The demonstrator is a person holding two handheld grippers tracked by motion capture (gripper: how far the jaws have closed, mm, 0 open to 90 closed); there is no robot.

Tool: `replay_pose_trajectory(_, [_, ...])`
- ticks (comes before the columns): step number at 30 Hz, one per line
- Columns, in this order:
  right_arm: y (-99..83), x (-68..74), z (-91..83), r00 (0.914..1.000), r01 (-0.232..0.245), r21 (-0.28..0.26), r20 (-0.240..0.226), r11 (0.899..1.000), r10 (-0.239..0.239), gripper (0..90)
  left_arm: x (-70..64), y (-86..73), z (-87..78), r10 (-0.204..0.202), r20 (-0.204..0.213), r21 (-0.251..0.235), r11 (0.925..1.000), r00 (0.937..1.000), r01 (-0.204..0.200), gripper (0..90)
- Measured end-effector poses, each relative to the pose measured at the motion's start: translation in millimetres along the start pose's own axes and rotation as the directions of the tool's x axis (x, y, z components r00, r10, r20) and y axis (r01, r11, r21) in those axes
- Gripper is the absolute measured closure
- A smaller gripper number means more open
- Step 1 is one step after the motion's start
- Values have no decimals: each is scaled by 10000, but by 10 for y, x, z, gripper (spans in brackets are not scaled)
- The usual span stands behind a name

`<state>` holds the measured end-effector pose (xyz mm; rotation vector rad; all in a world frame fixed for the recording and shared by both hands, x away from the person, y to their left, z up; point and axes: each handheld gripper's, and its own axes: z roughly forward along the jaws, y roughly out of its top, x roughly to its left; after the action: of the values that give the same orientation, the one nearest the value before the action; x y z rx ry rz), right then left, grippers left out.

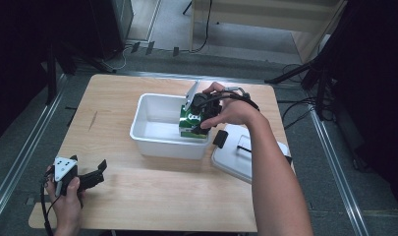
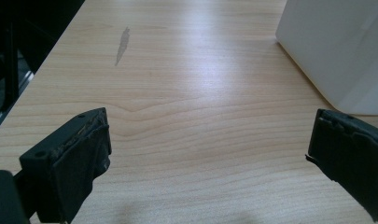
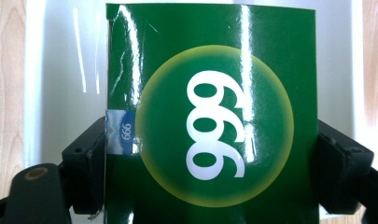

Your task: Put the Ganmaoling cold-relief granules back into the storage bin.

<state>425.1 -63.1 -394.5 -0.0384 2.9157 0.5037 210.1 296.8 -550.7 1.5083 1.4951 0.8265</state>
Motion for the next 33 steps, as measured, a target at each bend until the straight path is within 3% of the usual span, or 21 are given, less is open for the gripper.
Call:
replay_pose_trajectory(14, [-1,-26,295,9994,-145,606,-314,9981,164,153,6,-1,-2,0,38,37,10000,10000,0,0])
replay_pose_trajectory(33, [-50,-10,448,9952,-609,1268,-686,9901,700,149,7,1,4,-72,-18,77,9999,10000,72,0])
